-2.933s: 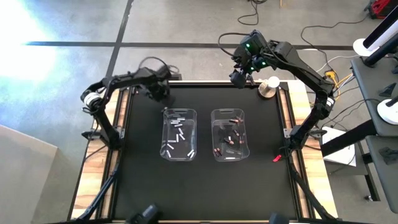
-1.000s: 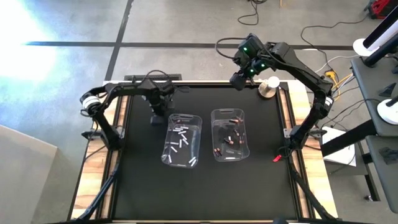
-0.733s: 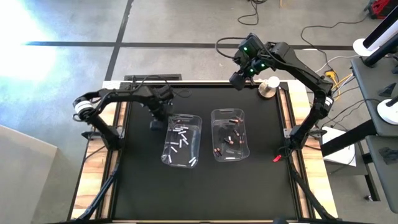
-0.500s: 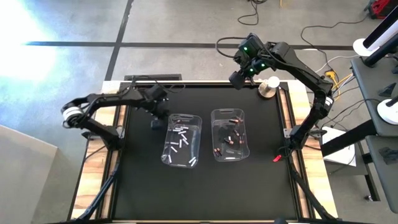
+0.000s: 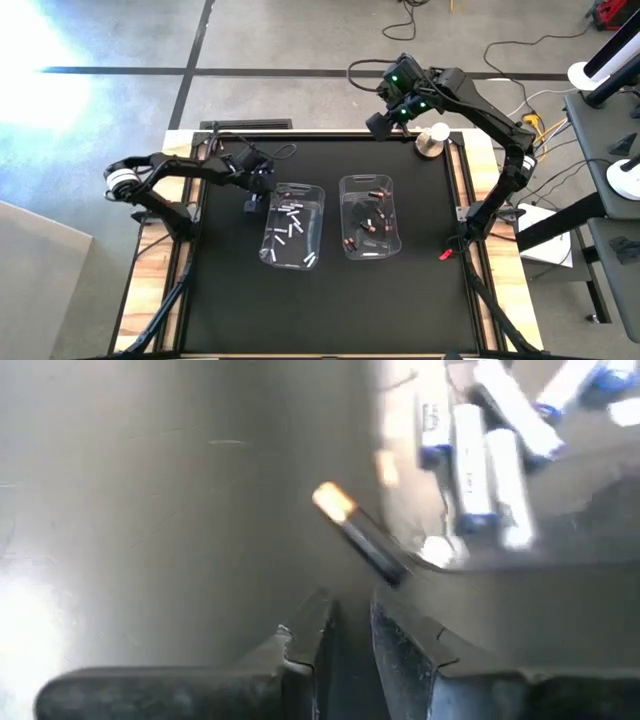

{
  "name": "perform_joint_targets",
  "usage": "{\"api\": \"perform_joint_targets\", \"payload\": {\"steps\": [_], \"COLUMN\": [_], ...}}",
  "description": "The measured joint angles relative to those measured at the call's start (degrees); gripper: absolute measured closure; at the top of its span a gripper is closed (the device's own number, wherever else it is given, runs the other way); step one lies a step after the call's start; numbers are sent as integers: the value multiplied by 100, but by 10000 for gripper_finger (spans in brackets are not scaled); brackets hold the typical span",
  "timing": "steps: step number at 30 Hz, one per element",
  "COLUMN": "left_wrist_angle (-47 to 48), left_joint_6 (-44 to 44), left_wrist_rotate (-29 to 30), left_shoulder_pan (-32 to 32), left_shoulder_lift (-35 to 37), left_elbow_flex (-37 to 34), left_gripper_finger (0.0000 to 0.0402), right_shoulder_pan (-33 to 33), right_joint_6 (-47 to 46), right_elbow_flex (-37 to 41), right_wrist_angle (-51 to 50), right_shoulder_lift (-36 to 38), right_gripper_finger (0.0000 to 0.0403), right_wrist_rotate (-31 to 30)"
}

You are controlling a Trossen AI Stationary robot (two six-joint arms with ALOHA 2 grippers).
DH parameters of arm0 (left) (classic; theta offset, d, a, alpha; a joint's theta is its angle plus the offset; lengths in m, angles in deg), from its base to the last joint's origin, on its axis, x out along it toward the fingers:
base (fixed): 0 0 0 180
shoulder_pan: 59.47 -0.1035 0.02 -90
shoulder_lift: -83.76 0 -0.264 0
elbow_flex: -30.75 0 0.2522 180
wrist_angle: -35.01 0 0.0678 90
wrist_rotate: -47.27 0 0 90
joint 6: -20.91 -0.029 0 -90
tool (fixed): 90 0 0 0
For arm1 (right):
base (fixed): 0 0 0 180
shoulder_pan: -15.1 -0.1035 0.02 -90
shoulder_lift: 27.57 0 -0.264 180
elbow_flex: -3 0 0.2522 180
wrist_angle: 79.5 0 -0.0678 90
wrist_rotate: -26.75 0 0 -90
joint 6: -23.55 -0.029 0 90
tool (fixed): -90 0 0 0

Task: Sort batteries
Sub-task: Put the black battery into the right transparent bin

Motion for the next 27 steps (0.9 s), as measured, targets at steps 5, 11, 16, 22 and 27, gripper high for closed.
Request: {"api": "perform_joint_targets", "payload": {"steps": [5,11,16,22,27], "left_wrist_angle": [-22,319,385,403,187], "left_joint_6": [-54,-100,-116,-156,-19], "left_wrist_rotate": [-123,-259,-606,-855,-796], "left_shoulder_pan": [3,37,33,165,210], "left_shoulder_lift": [-321,-128,10,-181,-308], "left_elbow_flex": [252,364,375,316,325], "left_gripper_finger": [328,275,237,222,225], "right_shoulder_pan": [-64,-178,-192,-188,-188], "right_joint_6": [-252,-354,-351,-350,-349], "right_elbow_flex": [0,0,0,0,0], "right_wrist_angle": [-7,-42,-33,-17,-17], "right_shoulder_lift": [0,0,-11,-15,-17], "right_gripper_finger": [159,158,150,144,152], "right_wrist_rotate": [10,43,51,51,50]}}
